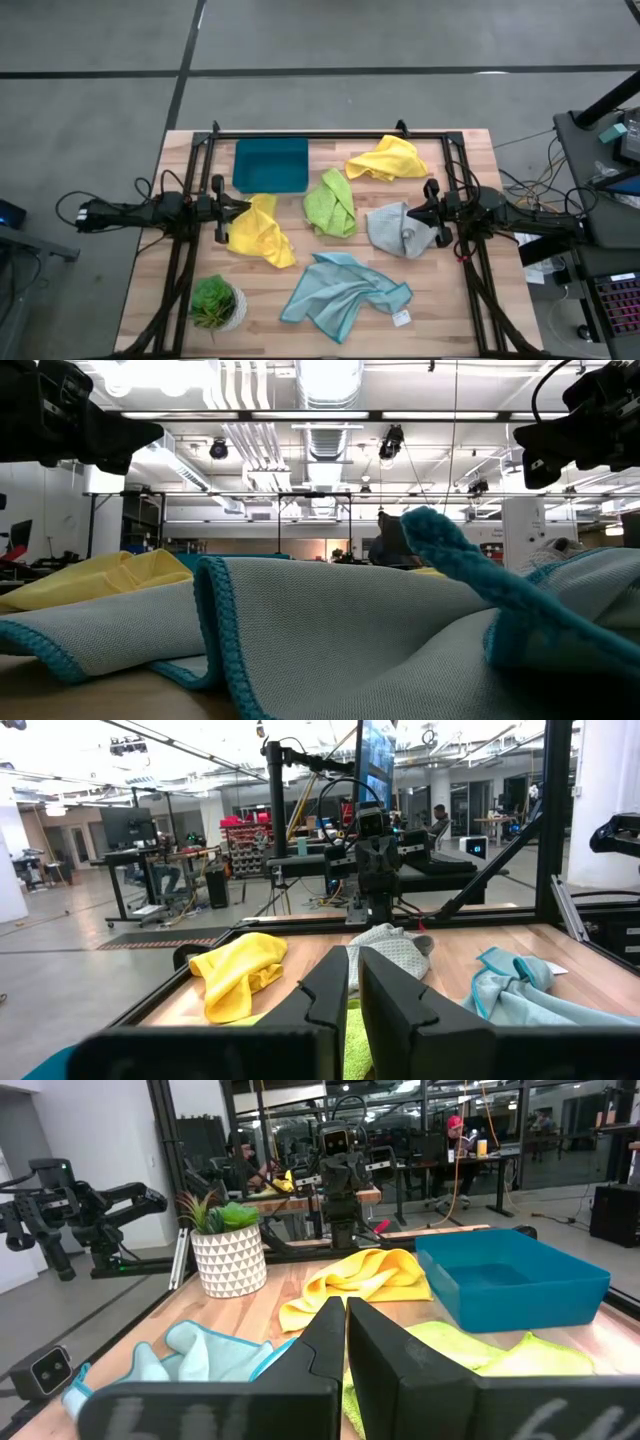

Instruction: Fold microfiber towels

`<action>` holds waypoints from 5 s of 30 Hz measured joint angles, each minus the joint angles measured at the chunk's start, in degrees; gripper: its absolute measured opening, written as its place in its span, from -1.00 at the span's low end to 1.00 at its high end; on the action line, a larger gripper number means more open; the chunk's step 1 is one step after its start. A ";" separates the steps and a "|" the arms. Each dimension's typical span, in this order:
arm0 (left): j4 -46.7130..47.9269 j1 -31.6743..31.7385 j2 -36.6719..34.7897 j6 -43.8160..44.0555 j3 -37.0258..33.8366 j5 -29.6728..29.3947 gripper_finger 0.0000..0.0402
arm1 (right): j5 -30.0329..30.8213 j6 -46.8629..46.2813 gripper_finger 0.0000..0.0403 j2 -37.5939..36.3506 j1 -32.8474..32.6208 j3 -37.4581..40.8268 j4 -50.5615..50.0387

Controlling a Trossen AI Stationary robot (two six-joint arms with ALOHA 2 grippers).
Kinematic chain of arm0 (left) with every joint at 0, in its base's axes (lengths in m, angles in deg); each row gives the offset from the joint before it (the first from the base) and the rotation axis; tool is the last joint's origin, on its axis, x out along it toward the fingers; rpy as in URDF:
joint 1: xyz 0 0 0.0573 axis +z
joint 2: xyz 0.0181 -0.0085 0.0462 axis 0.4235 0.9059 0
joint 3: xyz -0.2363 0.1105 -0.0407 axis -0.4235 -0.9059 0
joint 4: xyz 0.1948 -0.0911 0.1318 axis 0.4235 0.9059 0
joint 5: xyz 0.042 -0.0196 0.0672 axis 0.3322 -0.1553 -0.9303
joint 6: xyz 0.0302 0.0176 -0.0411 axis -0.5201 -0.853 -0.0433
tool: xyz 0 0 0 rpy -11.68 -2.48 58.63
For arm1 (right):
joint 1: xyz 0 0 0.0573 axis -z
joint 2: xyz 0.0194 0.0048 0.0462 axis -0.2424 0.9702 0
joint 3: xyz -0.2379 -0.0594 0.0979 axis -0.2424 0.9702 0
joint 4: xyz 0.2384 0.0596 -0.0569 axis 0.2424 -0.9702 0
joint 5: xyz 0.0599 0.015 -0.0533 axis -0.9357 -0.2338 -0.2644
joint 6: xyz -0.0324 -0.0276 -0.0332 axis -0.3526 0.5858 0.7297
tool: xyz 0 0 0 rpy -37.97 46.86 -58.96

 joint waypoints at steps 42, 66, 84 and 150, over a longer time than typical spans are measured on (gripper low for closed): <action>-0.01 -0.01 0.00 0.00 0.00 0.02 -0.93 | 0.61 -26.94 -0.96 -0.01 -0.13 0.00 0.02; -17.90 -0.04 -0.01 32.88 -0.02 0.02 -0.93 | 4.57 -20.74 -0.96 -0.01 -0.13 0.01 0.02; -27.63 0.01 3.05 25.09 0.73 -3.02 -0.93 | 17.54 -15.10 -0.96 0.02 -0.11 0.01 6.02; -41.51 0.01 67.31 9.82 32.48 0.98 -0.93 | 19.65 11.03 -0.96 57.20 -0.11 -31.10 11.95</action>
